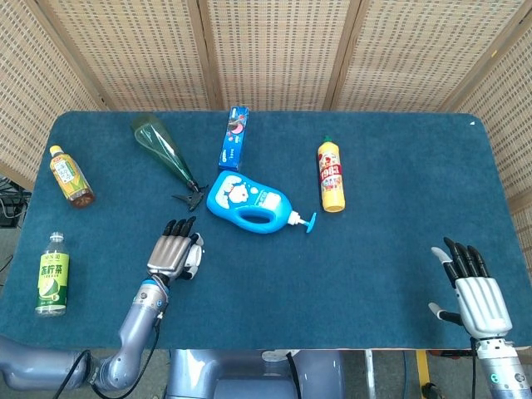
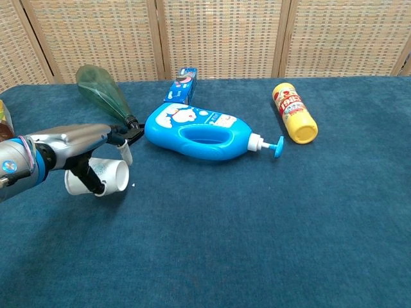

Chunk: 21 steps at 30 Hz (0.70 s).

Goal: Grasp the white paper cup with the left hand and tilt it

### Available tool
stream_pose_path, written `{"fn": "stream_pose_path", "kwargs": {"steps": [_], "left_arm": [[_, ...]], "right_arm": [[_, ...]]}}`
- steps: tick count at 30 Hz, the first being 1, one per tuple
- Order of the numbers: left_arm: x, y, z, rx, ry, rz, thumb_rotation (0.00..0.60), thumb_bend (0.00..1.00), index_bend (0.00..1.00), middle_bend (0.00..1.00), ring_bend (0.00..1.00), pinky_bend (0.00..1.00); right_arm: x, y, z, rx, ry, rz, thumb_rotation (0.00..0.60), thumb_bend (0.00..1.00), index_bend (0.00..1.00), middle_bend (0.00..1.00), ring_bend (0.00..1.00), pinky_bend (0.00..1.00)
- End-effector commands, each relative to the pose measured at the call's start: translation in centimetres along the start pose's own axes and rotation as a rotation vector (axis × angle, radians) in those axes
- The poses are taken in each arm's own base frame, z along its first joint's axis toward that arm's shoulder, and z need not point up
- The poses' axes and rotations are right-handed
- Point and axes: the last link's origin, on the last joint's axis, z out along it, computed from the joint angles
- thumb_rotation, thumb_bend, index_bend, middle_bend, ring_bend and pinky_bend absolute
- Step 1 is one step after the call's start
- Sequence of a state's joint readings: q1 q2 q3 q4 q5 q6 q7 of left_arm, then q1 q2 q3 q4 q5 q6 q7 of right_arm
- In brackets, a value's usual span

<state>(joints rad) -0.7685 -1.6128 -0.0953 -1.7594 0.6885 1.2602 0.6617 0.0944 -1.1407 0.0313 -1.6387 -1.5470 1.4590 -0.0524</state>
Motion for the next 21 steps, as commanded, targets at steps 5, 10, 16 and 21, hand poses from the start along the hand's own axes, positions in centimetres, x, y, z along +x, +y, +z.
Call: {"fn": "stream_pose_path", "kwargs": {"steps": [5,10,16,21], "left_arm": [[-0.6,-1.9,-0.8,-0.105,0.173,-0.465,0.6,0.37,0.43,0.0,0.0,0.0],[-1.6,-3.1,-0.6,-0.174,0.17,-0.619,0.6,0.36,0.47,0.0,0.0,0.0],[-3.0,-4.7,-0.4,-0.193,0.152,-0.668,0.6,0.36,0.48,0.0,0.0,0.0],[-3.9,-5.4,-0.3,-0.214,0.127,-0.724,0.6,0.35,0.48,0.0,0.0,0.0]], "right_arm": [[-0.1,-0.2,0.0,-0.005,0.005,0.012,0.6,0.0,0.0,0.0,0.0,0.0],[-0.2,-0.2,0.0,-0.006,0.005,0.009,0.6,0.0,0.0,0.0,0.0,0.0],[-0.5,-0.3,0.0,-0.001,-0.001,0.008,0.6,0.0,0.0,0.0,0.0,0.0],[-0.5,-0.4,0.0,0.004,-0.003,0.007,0.6,0.0,0.0,0.0,0.0,0.0]]}}
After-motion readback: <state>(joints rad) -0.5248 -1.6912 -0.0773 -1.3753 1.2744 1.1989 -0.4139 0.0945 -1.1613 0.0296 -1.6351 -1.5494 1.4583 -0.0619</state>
